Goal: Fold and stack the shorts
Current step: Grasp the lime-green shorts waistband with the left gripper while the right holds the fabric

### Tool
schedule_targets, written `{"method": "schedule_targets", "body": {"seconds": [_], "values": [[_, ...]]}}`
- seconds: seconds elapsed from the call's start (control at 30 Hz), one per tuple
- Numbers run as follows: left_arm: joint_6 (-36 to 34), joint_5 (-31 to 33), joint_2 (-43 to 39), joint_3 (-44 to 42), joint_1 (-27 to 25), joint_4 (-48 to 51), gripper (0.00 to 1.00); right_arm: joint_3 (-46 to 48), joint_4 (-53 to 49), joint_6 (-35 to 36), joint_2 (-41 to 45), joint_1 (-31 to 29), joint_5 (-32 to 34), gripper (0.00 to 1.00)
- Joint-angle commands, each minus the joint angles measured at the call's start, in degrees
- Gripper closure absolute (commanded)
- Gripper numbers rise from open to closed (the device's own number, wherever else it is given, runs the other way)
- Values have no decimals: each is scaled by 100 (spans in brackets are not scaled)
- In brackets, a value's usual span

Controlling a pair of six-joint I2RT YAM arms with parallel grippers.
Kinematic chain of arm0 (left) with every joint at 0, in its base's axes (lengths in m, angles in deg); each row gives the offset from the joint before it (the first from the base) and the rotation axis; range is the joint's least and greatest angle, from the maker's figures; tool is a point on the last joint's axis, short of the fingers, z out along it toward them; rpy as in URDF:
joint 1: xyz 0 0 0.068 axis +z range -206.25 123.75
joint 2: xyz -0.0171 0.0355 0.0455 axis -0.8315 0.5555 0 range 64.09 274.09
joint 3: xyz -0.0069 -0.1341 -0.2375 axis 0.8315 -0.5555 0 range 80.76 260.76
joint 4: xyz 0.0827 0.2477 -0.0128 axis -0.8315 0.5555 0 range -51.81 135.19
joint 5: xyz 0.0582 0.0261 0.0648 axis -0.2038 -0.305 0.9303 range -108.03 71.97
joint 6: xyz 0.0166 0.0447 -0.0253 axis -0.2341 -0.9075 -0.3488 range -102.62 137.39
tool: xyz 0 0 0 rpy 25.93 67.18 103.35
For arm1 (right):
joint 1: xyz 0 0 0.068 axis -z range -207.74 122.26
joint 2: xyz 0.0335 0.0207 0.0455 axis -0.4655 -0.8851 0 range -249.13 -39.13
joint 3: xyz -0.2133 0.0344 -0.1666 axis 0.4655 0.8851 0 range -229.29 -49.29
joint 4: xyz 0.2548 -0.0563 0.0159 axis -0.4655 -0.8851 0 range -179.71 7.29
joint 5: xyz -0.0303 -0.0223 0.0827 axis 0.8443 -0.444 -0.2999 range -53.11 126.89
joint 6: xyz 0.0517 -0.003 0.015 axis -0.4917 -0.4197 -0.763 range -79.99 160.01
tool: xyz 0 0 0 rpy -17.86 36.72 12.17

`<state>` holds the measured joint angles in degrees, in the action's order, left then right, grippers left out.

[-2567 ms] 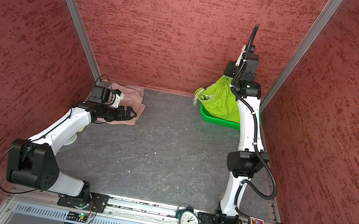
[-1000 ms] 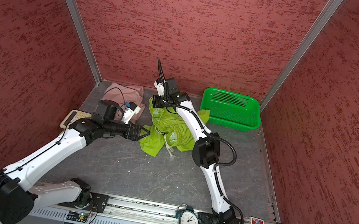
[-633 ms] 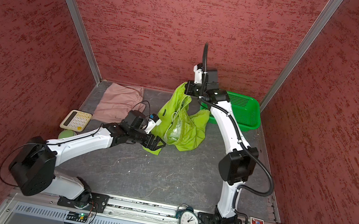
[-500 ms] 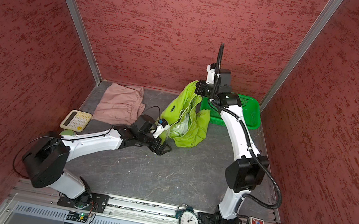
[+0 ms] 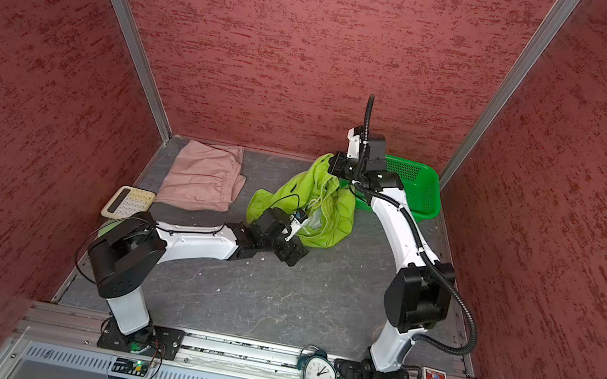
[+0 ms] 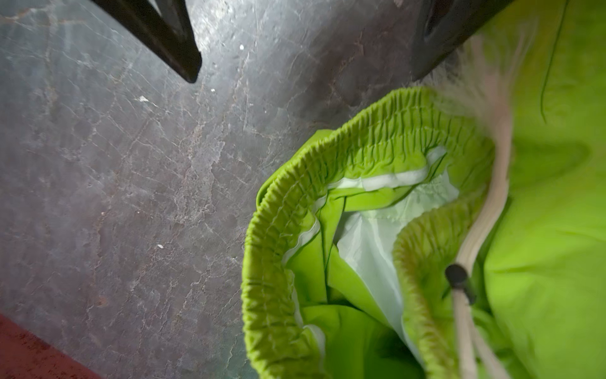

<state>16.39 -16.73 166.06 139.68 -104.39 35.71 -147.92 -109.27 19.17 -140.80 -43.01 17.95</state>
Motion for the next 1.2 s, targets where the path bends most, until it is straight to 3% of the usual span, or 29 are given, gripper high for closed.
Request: {"method": "schedule_targets", "body": {"seconds": [0.0, 0.13, 0.23, 0.5, 0.53, 0.6, 0.63, 0.67, 0.7, 0.87, 0.97, 1.1, 1.17], "values": [[-699, 698, 331, 105, -156, -488, 1, 96, 341, -52, 199, 26, -193, 100], [-1100, 1414, 839, 432, -100, -461, 1, 230, 372, -37, 277, 28, -218, 100], [-1236, 1574, 1064, 664, 12, -458, 1, 338, 387, -11, 365, 37, -232, 100], [-1249, 847, 1009, 684, 94, -701, 1, 598, 442, -43, 499, 120, -120, 100], [-1237, 699, 996, 683, 94, -665, 7, 599, 442, -56, 494, 145, -118, 100], [-1204, 556, 985, 700, 89, -591, 33, 599, 451, -84, 495, 198, -118, 100], [-1178, 530, 970, 712, 94, -533, 54, 593, 459, -95, 496, 231, -119, 100], [-1160, 568, 950, 706, 95, -496, 85, 576, 443, -96, 493, 257, -111, 100], [-1149, 663, 919, 696, 99, -461, 100, 550, 418, -87, 490, 269, -110, 100], [-1153, 667, 203, 700, 402, 371, 100, 146, -21, 189, 372, 340, 33, 100], [-1149, 422, -546, 900, 871, 1374, 100, -351, -343, 375, 150, 339, -29, 100], [-1281, -684, -1295, 1748, 1928, 3063, 100, -1179, -229, 379, -259, 320, -502, 100], [-1418, -952, -1442, 2180, 2410, 3384, 100, -1763, -141, 453, -549, 255, -687, 100]]}}
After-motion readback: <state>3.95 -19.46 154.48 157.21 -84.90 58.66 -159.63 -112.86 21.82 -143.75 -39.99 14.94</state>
